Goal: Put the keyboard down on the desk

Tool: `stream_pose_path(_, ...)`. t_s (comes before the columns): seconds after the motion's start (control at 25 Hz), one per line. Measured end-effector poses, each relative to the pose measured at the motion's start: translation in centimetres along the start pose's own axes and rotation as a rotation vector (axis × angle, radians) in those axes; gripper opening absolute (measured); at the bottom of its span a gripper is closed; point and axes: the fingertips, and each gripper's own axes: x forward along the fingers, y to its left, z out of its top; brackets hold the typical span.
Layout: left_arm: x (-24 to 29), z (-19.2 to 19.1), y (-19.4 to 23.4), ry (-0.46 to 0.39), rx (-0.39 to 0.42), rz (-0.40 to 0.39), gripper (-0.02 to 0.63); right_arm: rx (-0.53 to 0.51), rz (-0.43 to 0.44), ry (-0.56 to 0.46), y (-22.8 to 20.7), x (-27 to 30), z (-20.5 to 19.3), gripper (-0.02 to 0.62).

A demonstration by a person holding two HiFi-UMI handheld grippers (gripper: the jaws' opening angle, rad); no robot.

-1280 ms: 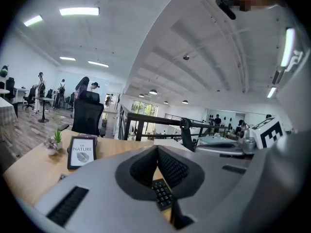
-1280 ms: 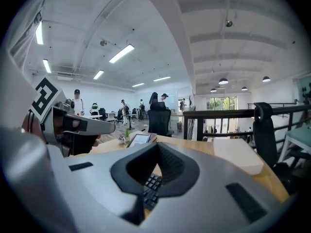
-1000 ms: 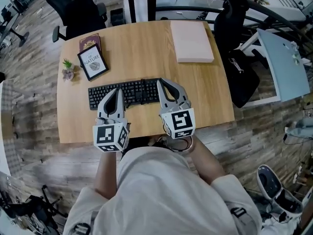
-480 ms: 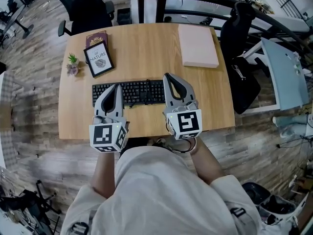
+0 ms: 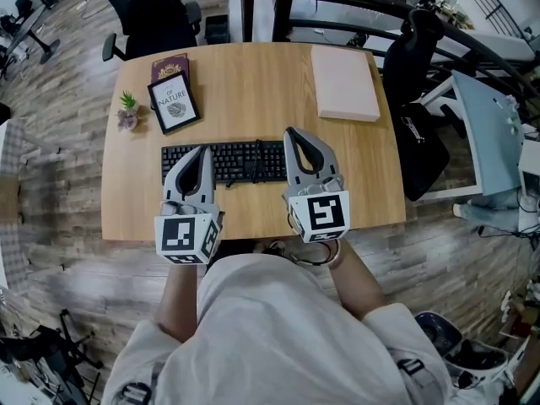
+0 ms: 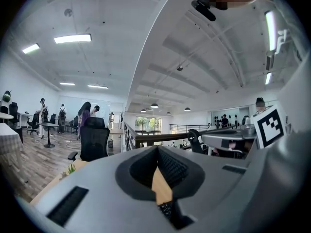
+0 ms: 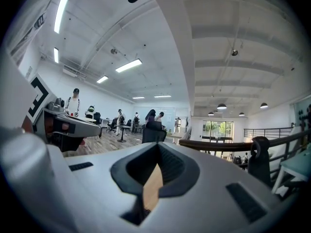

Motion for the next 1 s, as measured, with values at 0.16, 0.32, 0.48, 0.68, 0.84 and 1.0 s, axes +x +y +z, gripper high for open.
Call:
stream_pose_path(0.16, 0.0, -0.3, 0.0, 0.006, -0.006, -0.003, 0.011, -0.004, 0.003, -0.002, 0.2, 0.0, 0.1, 0.003)
stream_pose_path(0.32, 0.1, -0.5, -0.1, 0.01, -0.009, -0.015, 0.011, -0.006, 0.005, 0.001, 0.5, 0.1, 0.1, 0.003)
stream_pose_path(0.48, 0.1, -0.9, 0.4, 0.017, -0.014, -0.013, 0.011, -0.01, 0.001, 0.006, 0.6, 0.1, -0.1, 0.003)
stream_pose_path(0.68, 0.2, -1.3, 0.4, 0.022, -0.024, -0.018, 0.011, -0.008, -0.002, 0.015, 0.7, 0.0, -0.4, 0.003)
stream_pose_path(0.84, 0.2, -1.5, 0.2, 0.025, -0.022, -0.026, 0.011, -0.009, 0.0, 0.018, 0.8, -0.1, -0.4, 0.003)
stream_pose_path(1.0, 0.1, -1.6, 0.5, 0.028, -0.021, -0.019, 0.011, 0.002, 0.001, 0.021, 0.8, 0.0, -0.6, 0.003)
